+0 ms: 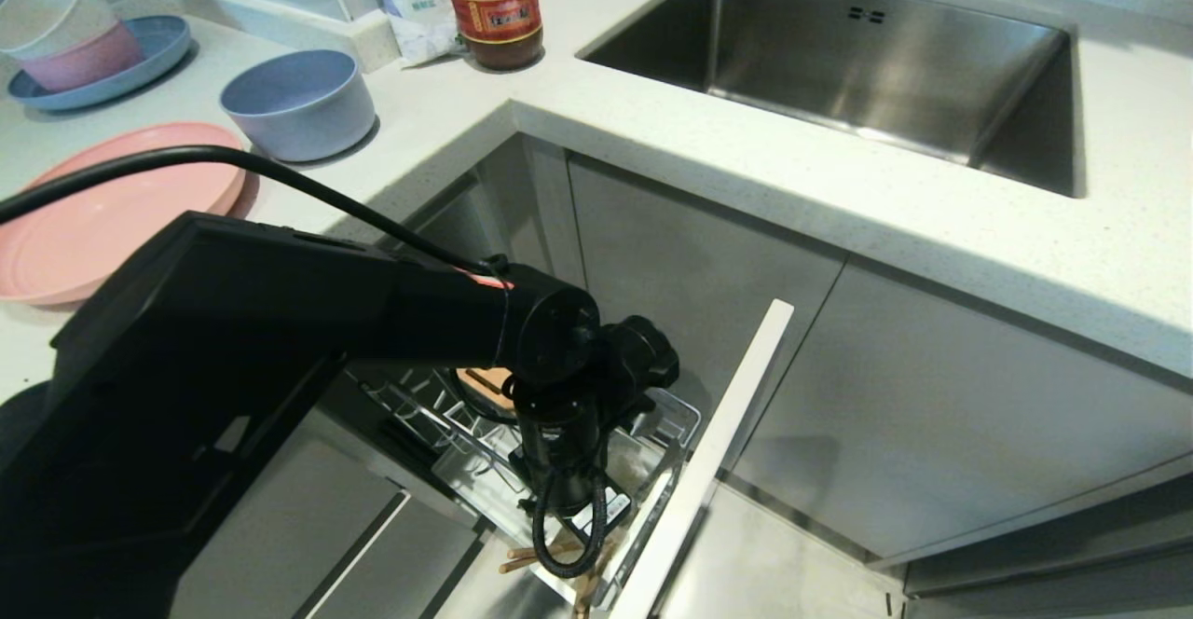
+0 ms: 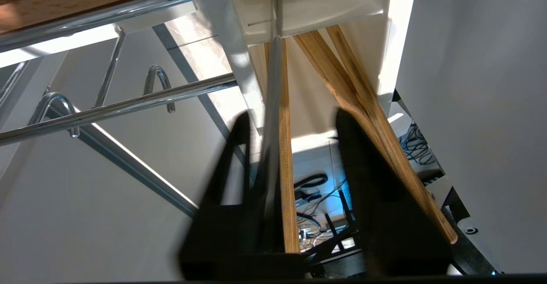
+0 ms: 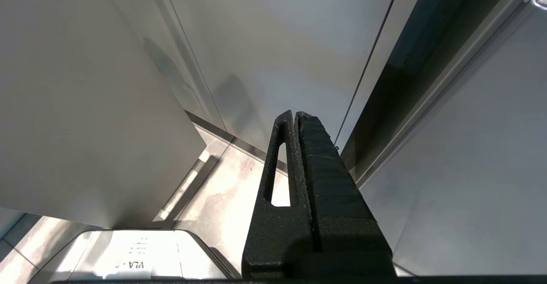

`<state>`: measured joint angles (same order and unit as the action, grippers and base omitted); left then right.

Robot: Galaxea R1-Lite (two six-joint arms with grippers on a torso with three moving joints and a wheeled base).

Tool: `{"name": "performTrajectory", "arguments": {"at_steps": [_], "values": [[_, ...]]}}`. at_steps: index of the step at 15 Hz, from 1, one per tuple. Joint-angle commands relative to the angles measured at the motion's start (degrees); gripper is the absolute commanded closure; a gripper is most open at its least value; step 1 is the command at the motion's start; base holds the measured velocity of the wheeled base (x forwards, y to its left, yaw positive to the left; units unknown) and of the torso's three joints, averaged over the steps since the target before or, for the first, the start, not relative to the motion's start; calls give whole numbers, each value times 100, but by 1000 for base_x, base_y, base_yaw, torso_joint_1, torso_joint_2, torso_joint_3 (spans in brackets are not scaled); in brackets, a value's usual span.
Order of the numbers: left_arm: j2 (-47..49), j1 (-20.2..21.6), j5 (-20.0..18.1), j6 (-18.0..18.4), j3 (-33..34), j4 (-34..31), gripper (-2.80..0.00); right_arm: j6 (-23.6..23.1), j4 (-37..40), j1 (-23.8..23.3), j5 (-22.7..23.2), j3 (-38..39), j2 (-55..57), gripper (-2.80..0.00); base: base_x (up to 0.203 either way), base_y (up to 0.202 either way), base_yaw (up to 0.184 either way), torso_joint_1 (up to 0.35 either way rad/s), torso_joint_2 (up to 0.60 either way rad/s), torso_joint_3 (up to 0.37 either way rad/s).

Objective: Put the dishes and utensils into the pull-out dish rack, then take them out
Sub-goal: Pick up the bowl and place it in the cupboard

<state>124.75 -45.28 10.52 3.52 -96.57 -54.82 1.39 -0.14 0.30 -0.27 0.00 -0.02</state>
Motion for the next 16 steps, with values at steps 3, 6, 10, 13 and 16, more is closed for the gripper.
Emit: {"name": "performTrajectory", "arguments": {"at_steps": [3, 6, 10, 13, 16], "values": [[-153, -15, 11, -17, -3, -29, -280, 1, -3, 1, 0, 9, -24, 0, 0, 0, 0, 0, 0, 0], [-333, -28, 113, -24, 6, -34, -280, 1, -3, 5, 0, 9, -24, 0, 0, 0, 0, 0, 0, 0], [-777, -75, 368, -36, 54, -37, -280, 1, 3, 5, 0, 9, -24, 0, 0, 0, 0, 0, 0, 0], [-1265, -89, 402, -26, 122, -40, 0, 1, -1, 5, 0, 9, -24, 0, 0, 0, 0, 0, 0, 0], [-1929, -104, 502, -74, 295, -33, 0, 1, -3, -3, 0, 9, -24, 0, 0, 0, 0, 0, 0, 0]]}}
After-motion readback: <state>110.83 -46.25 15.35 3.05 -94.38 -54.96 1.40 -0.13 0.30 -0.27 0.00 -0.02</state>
